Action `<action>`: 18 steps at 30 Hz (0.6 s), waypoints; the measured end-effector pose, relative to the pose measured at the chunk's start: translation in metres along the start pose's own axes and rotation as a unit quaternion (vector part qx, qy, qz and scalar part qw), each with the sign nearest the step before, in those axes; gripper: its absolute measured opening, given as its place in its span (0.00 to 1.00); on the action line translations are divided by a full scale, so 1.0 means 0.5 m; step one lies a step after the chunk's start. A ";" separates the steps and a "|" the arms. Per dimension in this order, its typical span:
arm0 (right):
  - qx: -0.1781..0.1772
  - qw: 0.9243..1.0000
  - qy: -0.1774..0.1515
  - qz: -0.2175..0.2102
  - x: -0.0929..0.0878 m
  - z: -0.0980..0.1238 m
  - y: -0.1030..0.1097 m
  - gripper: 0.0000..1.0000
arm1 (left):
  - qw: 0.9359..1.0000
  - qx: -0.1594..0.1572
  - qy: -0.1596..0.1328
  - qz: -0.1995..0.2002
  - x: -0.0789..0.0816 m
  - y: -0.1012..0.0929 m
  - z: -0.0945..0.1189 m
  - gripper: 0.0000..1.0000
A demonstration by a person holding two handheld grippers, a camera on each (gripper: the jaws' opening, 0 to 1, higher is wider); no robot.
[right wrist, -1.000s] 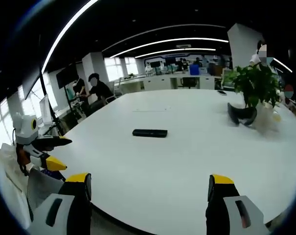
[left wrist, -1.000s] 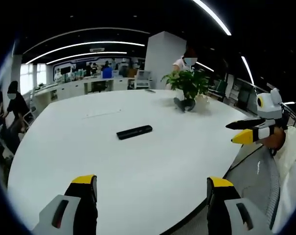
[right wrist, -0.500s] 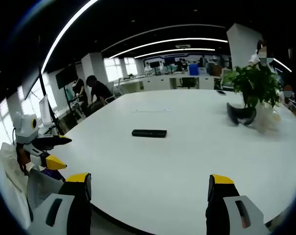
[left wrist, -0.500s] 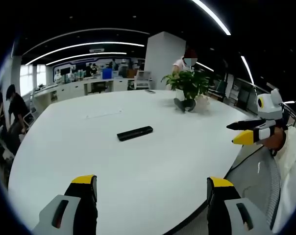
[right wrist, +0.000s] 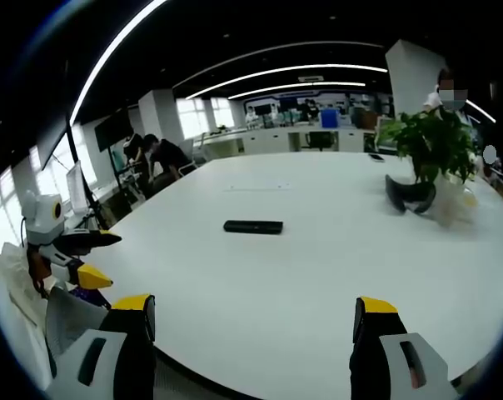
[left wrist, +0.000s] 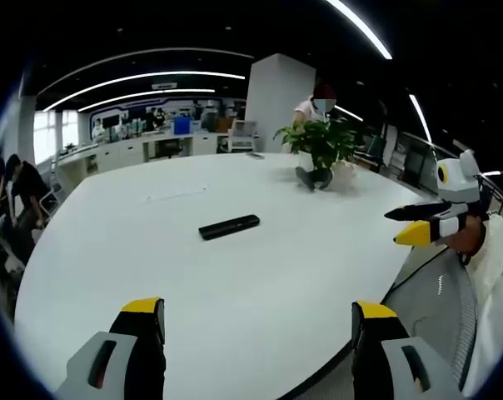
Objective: Press the specified remote control buttons in sequence, fully releasing each button before pressing the next.
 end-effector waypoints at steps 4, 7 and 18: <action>0.000 1.000 0.000 -0.001 0.000 0.000 -0.001 0.99 | 1.000 -0.001 0.001 -0.001 0.000 -0.001 0.000 0.97; 0.000 1.000 -0.001 0.000 0.001 0.000 -0.002 0.99 | 1.000 -0.003 0.005 -0.003 -0.002 -0.002 -0.002 0.97; -0.004 1.000 0.000 -0.002 0.000 0.000 -0.006 0.98 | 1.000 -0.010 0.008 -0.009 0.003 -0.001 -0.011 0.96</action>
Point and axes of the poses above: the point that each gripper's makers call its tool centre point, and the gripper's own axes: z roughly backward along the fingers, y roughly to its left, x roughly out of its top, the point moved 6 cm from there along z, roughly backward along the fingers, and after that the axes turned 10 degrees about -z, right-handed, at the moved point
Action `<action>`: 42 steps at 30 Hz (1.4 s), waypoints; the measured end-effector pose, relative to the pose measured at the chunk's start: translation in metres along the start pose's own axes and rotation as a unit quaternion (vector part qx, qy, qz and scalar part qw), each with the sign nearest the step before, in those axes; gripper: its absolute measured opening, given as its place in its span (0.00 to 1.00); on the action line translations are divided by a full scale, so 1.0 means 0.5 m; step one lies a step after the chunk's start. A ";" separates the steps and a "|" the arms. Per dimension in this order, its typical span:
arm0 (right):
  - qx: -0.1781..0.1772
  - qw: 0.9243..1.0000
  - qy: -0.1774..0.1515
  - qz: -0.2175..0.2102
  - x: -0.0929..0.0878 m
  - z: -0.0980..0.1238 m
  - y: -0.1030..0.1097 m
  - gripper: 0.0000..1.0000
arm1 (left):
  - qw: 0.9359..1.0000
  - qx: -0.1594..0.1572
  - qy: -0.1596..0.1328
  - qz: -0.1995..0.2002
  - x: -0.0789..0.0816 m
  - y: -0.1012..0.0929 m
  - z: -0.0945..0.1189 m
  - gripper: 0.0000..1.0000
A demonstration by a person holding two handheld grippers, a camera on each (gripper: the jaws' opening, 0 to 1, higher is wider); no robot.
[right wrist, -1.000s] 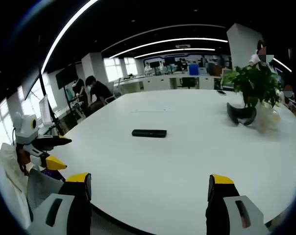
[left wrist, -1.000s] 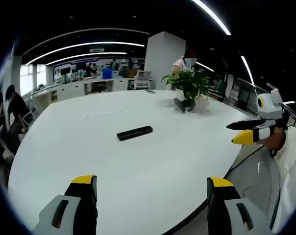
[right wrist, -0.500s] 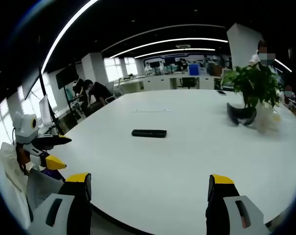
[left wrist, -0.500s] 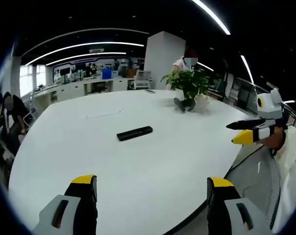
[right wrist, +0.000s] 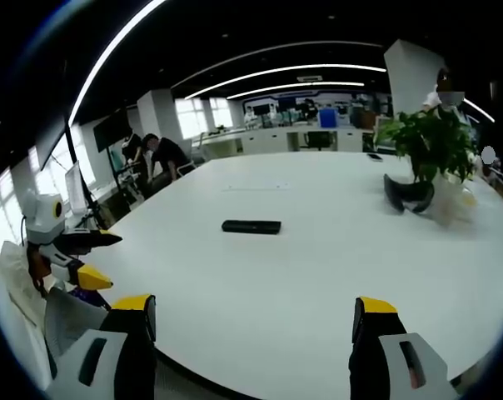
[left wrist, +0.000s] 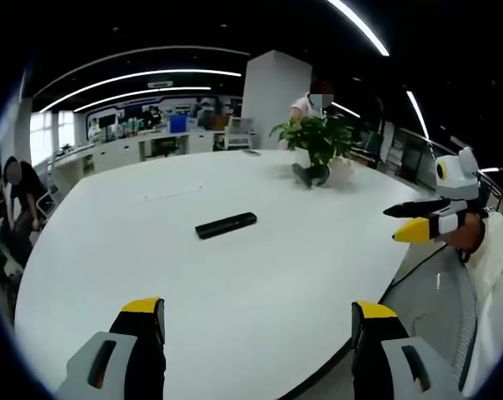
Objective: Press the specified remote control buttons in sequence, fully releasing each button before pressing the next.
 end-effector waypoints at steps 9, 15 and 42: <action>-0.003 1.000 -0.003 -0.007 0.002 -0.002 -0.003 0.97 | 1.000 -0.003 0.000 -0.012 0.017 0.014 -0.015 0.96; -0.006 1.000 -0.009 -0.010 0.009 -0.003 -0.004 0.96 | 0.999 -0.008 0.005 -0.035 0.035 0.032 -0.028 0.95; -0.020 0.999 0.003 -0.036 0.003 -0.006 -0.018 0.94 | 0.987 -0.058 0.052 -0.141 0.137 0.139 -0.181 0.91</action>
Point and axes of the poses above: the point that each gripper's makers call its tool centre point, and the gripper's own axes: z roughly backward along the fingers, y roughly to its left, x roughly out of its top, the point moved 6 cm from there along z, roughly backward along the fingers, and after that the axes turned 10 degrees about -z, right-handed, at the moved point
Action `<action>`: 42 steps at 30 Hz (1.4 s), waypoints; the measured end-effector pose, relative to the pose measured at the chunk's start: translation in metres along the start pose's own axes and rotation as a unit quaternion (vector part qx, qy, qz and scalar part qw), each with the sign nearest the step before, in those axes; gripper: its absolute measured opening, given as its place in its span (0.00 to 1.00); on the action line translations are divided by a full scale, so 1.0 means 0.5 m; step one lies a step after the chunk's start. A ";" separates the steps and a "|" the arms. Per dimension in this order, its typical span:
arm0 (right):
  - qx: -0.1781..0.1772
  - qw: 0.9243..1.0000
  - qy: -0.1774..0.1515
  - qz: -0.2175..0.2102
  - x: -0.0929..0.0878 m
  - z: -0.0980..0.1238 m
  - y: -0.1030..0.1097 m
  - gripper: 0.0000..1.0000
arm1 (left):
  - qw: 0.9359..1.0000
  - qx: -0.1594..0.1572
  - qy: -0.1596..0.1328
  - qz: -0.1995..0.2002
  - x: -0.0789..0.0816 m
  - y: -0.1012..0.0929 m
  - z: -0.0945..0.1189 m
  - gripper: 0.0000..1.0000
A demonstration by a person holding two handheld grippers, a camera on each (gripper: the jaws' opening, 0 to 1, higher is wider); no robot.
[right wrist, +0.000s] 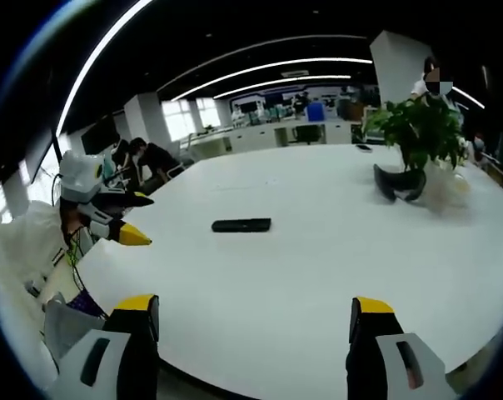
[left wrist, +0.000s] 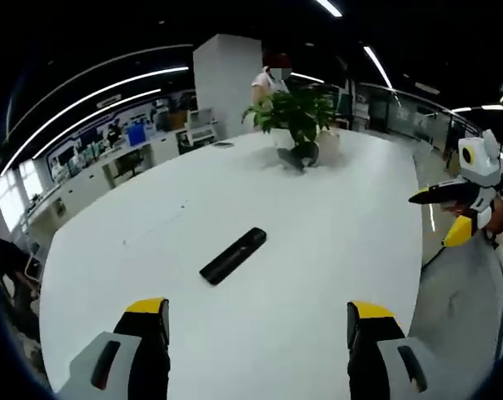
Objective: Press the specified remote control buttons in sequence, fully releasing each button before pressing the next.
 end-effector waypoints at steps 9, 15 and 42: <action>-0.009 1.000 0.013 -0.009 0.000 -0.009 -0.008 0.94 | 0.999 -0.018 0.023 -0.040 0.017 0.061 -0.078 0.89; -0.016 1.000 0.018 -0.011 0.003 -0.016 -0.016 0.94 | 0.997 -0.034 0.032 -0.058 0.021 0.090 -0.129 0.87; -0.013 0.999 0.038 -0.021 0.005 -0.041 -0.008 0.94 | 0.978 -0.126 0.109 -0.127 -0.013 0.149 -0.326 0.66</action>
Point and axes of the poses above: the point that each gripper's makers call its tool centre point, and the gripper's own axes: z roughly backward along the fingers, y roughly to its left, x roughly out of its top, the point moved 6 cm from there along z, roughly backward along the fingers, and after that the axes turned 10 degrees about -z, right-handed, at the moved point
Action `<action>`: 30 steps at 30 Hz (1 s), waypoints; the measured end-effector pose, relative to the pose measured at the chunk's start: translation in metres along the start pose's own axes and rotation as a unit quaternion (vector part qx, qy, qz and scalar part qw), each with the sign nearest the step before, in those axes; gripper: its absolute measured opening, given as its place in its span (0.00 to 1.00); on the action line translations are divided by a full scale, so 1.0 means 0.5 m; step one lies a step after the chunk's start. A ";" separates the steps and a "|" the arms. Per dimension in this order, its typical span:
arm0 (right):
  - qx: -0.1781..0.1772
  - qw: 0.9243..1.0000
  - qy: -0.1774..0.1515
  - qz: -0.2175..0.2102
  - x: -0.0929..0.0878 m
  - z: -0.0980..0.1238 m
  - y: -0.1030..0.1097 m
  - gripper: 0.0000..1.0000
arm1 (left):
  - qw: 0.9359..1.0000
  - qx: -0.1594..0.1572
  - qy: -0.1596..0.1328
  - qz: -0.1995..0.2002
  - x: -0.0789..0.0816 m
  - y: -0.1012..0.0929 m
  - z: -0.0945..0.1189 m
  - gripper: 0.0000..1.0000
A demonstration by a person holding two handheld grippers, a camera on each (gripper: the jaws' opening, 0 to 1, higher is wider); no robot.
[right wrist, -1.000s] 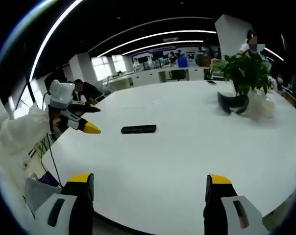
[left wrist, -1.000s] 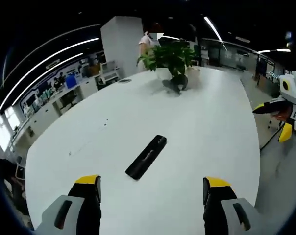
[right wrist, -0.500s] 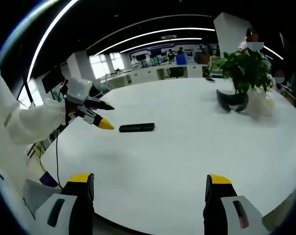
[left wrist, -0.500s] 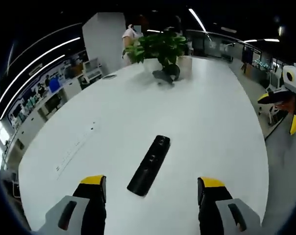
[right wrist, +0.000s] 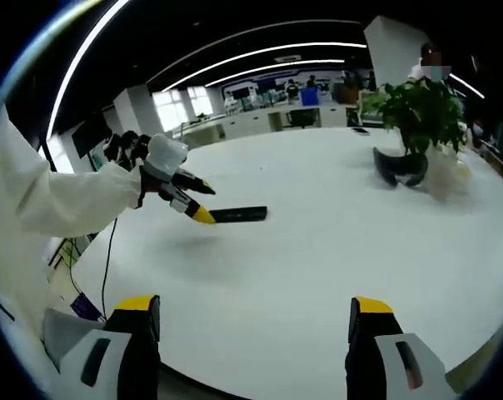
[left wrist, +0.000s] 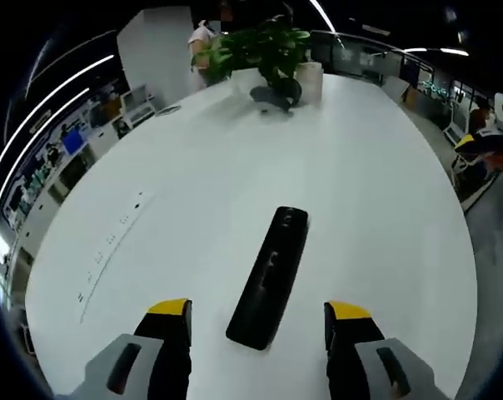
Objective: Press the specified remote control buttons in sequence, fully releasing each button before pressing the next.
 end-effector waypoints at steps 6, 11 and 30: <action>0.004 1.000 -0.003 -0.002 0.010 -0.005 -0.001 0.94 | 1.000 -0.028 0.014 -0.004 -0.017 0.004 -0.029 0.60; 0.009 1.000 -0.004 -0.005 0.017 -0.008 0.001 0.94 | 0.999 -0.044 0.023 -0.004 -0.017 0.006 -0.040 0.57; 0.018 1.000 -0.019 -0.014 0.028 0.003 -0.001 0.92 | 0.991 -0.094 0.076 -0.056 -0.009 0.013 -0.032 0.31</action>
Point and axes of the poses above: the point that each gripper's makers call its tool centre point, and the gripper's own axes: z roughly backward along the fingers, y roughly to its left, x roughly out of its top, the point moved 6 cm from there along z, roughly backward along the fingers, and after that the axes turned 10 degrees about -z, right-handed, at the moved point
